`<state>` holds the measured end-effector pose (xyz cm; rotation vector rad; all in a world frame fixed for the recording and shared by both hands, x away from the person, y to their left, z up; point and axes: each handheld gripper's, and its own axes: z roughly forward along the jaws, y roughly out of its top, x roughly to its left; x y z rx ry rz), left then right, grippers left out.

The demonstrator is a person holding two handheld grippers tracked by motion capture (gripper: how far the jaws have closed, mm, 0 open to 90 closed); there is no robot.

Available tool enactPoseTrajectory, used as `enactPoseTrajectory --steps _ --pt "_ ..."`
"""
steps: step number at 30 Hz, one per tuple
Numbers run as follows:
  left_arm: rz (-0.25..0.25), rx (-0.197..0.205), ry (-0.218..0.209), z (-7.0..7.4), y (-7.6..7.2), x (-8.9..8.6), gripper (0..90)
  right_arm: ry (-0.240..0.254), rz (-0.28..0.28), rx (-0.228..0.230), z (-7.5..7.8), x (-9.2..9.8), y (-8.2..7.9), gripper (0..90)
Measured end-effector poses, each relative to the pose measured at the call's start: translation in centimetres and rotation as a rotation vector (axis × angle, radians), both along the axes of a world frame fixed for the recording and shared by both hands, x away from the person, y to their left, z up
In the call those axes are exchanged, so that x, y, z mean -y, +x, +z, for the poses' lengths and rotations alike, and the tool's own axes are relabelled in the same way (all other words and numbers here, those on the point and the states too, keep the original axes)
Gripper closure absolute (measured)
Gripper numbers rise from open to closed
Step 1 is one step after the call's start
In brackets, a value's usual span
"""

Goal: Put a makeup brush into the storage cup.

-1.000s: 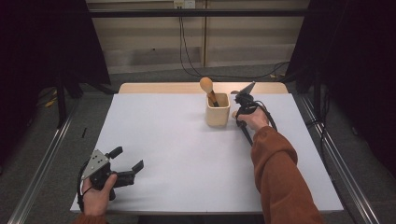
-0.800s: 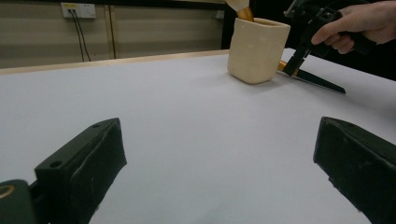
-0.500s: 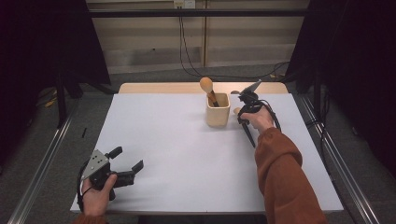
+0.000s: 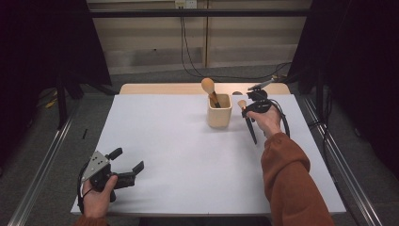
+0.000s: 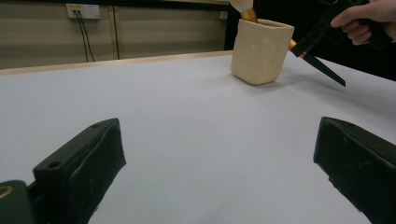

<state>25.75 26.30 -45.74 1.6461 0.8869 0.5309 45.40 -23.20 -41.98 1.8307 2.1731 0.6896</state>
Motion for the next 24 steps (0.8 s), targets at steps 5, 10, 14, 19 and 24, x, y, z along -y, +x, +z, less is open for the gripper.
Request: enactPoseTrajectory --steps 5,10,14,19,24 --pt "0.002 0.001 -0.004 0.0 0.0 0.0 1.7 0.028 0.019 0.061 -0.1 0.0 -0.7 75.2" --pt "0.012 0.001 0.000 0.0 0.1 0.0 1.7 0.061 0.023 0.134 -0.1 0.4 -1.3 75.2" --pt "0.011 0.002 -0.002 0.0 0.1 -0.1 1.7 0.098 0.026 0.187 0.0 0.5 -1.9 75.2" --pt "0.007 0.000 -0.004 0.0 0.0 0.0 1.7 0.135 0.026 0.240 0.1 0.8 -2.5 75.2" --pt "0.007 -0.003 -0.003 0.0 0.0 0.0 1.7 0.164 0.024 0.282 0.2 1.1 -3.0 75.3"
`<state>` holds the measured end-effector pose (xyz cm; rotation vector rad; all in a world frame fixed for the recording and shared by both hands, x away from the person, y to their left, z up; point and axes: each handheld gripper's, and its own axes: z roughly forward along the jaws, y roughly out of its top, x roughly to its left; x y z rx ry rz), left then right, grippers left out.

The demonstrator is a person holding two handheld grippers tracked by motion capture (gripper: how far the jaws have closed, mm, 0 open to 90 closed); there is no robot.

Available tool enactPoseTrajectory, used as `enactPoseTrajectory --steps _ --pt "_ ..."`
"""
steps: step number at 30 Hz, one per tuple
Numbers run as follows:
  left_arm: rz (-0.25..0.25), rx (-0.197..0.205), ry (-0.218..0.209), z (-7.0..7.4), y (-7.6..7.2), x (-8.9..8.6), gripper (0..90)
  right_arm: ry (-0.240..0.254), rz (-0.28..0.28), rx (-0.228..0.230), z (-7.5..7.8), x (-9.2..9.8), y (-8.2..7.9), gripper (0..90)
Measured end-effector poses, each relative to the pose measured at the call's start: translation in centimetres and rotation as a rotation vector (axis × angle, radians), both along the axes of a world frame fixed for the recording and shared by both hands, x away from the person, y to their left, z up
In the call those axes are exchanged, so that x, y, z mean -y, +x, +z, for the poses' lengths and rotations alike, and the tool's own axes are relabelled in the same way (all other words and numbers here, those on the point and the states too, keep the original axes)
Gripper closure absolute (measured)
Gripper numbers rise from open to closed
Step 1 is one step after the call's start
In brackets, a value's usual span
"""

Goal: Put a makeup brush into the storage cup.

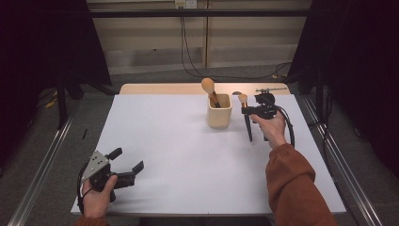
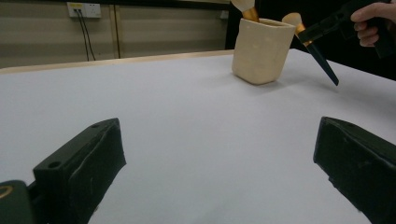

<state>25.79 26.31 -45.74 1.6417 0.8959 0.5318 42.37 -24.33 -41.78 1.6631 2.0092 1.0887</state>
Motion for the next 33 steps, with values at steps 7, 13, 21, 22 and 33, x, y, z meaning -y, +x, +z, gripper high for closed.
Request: enactPoseTrajectory --steps 7,13,21,22,33 --pt "0.001 0.002 0.001 0.0 0.0 0.0 1.7 0.037 -0.027 0.106 0.2 0.8 -0.8 75.2" --pt "0.003 0.004 0.005 0.0 0.0 -0.2 1.8 0.066 -0.045 0.164 0.2 1.1 -1.5 75.2" --pt "0.005 0.006 -0.004 0.1 0.0 -0.2 1.8 0.105 -0.054 0.281 0.0 1.4 -2.4 75.2" --pt "0.005 0.007 -0.003 0.1 0.0 -0.2 1.8 0.112 -0.051 0.294 0.0 1.4 -2.5 75.2" --pt "0.002 0.010 0.004 0.1 -0.1 -0.2 1.8 0.167 -0.019 0.421 0.5 1.1 -3.5 75.1"
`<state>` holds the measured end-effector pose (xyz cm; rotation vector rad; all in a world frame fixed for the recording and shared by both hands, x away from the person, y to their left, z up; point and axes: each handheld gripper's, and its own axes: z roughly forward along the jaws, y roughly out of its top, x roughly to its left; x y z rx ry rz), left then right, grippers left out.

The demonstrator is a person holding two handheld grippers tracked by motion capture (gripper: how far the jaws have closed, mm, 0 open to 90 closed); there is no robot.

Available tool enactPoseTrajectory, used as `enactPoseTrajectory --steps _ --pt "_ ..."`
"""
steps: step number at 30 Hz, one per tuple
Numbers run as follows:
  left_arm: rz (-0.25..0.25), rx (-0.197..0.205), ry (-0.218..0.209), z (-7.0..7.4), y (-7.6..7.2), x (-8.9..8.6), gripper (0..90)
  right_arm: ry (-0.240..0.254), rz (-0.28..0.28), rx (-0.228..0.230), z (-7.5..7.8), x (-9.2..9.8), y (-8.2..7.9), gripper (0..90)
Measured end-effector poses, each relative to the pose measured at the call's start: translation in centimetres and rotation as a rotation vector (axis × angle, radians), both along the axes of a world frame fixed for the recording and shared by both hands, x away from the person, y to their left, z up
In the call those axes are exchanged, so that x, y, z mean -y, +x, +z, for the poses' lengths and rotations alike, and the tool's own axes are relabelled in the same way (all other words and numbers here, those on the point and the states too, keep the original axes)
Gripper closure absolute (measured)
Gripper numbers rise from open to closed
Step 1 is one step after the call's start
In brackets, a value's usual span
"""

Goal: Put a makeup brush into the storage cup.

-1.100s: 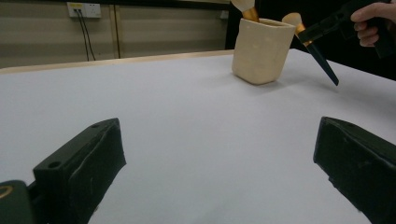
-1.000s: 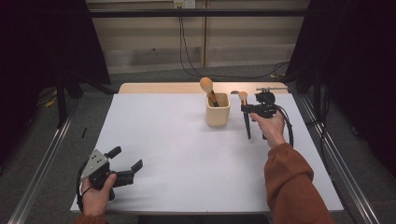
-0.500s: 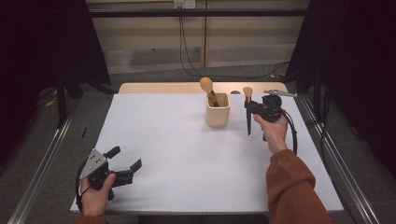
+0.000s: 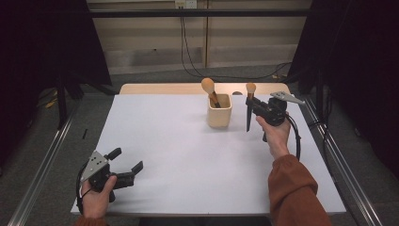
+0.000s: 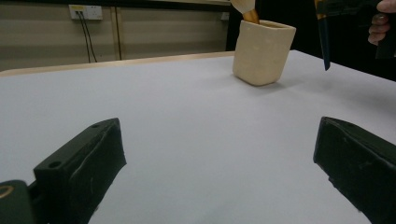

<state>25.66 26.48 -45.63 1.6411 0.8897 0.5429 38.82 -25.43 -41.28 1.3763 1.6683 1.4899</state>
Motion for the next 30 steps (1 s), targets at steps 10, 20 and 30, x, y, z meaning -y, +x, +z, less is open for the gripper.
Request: enactPoseTrajectory --steps 10,20,30 --pt "-0.003 0.001 0.001 0.0 0.0 0.1 1.8 0.012 0.010 0.089 0.6 -0.2 -0.6 75.1" --pt "-0.001 0.001 0.003 0.0 0.0 0.0 1.8 0.025 0.012 0.135 1.8 0.1 -0.9 75.1" --pt "0.001 0.003 0.002 0.0 0.0 0.0 1.9 0.023 0.034 0.169 3.4 -0.1 -0.8 75.1"
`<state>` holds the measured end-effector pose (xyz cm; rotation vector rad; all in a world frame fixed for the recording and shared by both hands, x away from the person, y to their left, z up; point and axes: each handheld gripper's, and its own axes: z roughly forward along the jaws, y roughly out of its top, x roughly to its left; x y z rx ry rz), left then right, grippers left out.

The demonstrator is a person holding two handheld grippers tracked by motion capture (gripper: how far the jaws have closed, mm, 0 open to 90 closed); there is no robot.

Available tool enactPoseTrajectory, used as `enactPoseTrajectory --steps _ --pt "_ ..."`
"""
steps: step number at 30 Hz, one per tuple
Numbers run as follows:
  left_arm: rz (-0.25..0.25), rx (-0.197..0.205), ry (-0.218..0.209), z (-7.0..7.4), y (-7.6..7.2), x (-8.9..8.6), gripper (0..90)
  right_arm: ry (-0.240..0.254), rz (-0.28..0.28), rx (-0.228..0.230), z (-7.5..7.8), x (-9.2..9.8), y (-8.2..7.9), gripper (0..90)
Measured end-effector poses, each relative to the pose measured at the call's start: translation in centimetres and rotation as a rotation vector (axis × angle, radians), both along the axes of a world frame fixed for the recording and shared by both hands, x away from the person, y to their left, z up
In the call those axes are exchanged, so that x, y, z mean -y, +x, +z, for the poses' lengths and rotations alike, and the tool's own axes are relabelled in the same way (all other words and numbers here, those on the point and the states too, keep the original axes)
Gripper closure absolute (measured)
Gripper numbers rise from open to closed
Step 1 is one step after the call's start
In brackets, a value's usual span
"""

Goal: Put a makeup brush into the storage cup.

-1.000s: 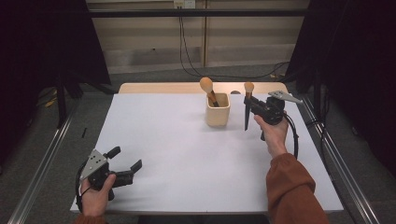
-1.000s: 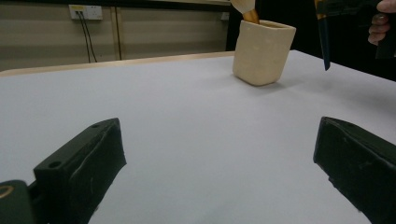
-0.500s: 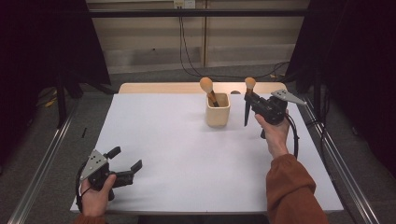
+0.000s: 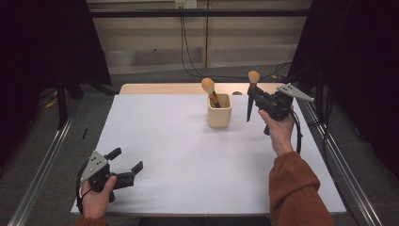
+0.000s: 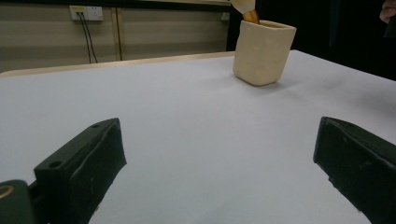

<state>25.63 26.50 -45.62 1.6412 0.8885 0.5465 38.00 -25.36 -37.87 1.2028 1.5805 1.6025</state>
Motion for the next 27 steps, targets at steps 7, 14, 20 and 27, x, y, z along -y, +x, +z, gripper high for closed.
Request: enactPoseTrajectory --steps 7,14,20,27 --pt "0.000 0.000 0.000 0.0 0.0 0.0 1.9 -0.010 0.028 0.007 1.1 -0.8 0.4 75.1" --pt "0.000 0.000 -0.003 0.0 -0.1 0.0 1.9 -0.017 0.056 0.011 2.1 -1.8 0.8 75.1" --pt "0.001 0.001 -0.004 0.0 -0.1 0.0 1.9 -0.022 0.065 0.023 3.1 -2.3 1.3 75.1" --pt "0.002 0.006 0.003 0.0 -0.1 0.0 1.9 -0.026 0.081 0.043 4.5 -3.1 1.7 75.1"
